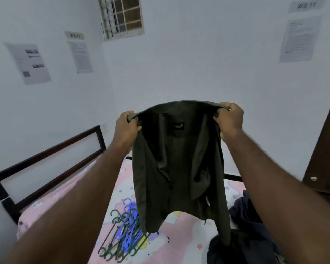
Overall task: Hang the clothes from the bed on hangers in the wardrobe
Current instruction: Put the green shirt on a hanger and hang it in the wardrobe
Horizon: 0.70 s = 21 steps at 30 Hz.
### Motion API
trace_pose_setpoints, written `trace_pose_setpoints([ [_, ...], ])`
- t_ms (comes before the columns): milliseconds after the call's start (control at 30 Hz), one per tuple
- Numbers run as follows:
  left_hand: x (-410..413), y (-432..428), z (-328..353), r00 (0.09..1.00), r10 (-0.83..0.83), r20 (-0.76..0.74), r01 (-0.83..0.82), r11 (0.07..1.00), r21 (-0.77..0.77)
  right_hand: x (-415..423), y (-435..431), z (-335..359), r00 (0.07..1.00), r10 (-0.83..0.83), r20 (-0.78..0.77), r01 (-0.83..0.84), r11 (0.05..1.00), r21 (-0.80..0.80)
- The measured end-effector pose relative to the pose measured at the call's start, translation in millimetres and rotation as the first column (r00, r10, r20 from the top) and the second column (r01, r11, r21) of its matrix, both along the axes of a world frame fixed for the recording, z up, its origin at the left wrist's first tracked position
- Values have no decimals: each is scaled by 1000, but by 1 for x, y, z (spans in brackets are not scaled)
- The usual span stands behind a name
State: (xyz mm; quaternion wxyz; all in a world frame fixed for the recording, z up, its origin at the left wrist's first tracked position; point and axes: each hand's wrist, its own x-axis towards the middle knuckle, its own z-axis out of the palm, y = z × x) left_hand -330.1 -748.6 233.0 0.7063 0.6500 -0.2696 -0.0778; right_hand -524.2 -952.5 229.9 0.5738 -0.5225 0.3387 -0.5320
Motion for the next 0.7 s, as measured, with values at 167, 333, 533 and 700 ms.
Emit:
trace_pose_setpoints([
  [167,-15,69,2,992,-90,94,87,996,33,-17,72,3,992,-92,84,90,995,32],
  [333,-33,140,-33,976,-107,189,64,973,220,-35,142,-25,990,-144,-13,144,989,36],
  [533,-43,180,-47,964,-103,246,30,958,284,-48,187,-27,962,-235,-139,223,970,-95],
  [700,-42,186,-42,947,-110,302,10,949,316,-50,195,-26,938,-263,-224,220,955,-199],
])
